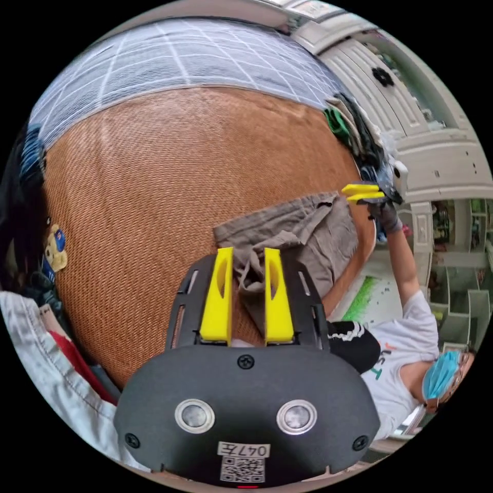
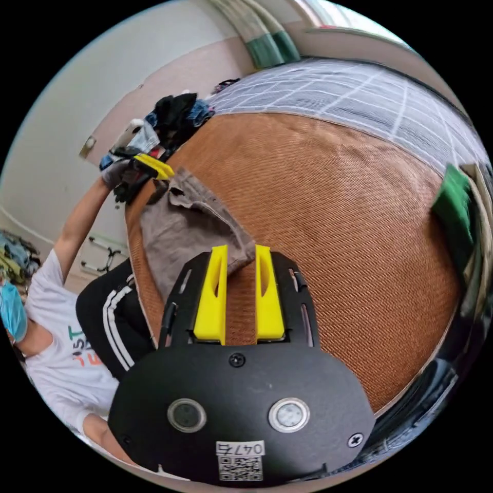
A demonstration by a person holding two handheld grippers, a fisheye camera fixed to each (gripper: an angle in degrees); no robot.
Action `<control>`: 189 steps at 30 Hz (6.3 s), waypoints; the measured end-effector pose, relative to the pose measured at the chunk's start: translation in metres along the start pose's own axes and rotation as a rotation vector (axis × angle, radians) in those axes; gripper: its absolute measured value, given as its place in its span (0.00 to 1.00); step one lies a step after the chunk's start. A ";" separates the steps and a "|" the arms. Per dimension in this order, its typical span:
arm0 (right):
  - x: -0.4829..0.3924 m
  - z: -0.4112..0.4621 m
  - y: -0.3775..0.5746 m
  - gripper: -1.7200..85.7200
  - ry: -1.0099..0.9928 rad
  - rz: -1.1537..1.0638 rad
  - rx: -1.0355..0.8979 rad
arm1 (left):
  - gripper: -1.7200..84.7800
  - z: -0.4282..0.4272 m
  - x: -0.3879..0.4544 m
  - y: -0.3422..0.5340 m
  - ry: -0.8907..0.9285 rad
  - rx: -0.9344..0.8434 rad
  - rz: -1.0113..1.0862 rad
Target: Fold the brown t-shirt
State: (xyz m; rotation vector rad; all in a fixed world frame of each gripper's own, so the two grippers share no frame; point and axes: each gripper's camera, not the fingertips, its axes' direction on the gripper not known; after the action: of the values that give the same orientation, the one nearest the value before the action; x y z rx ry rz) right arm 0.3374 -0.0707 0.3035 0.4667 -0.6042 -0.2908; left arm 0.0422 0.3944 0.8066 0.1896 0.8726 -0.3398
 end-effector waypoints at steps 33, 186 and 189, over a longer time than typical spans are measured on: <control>-0.096 0.052 0.146 0.02 0.035 -0.126 -0.071 | 0.03 0.073 0.123 0.404 0.023 0.095 0.103; -0.285 0.008 0.186 0.02 0.388 0.129 0.282 | 0.08 -0.279 0.518 -0.310 -0.075 0.253 0.109; -0.257 0.011 0.203 0.02 0.293 0.177 0.298 | 0.08 -0.259 0.486 -0.296 -0.048 0.213 0.081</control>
State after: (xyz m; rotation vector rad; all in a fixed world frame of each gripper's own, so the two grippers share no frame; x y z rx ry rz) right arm 0.1544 0.2003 0.2911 0.7230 -0.3988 0.0395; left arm 0.0366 0.0927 0.2586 0.4119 0.7788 -0.3600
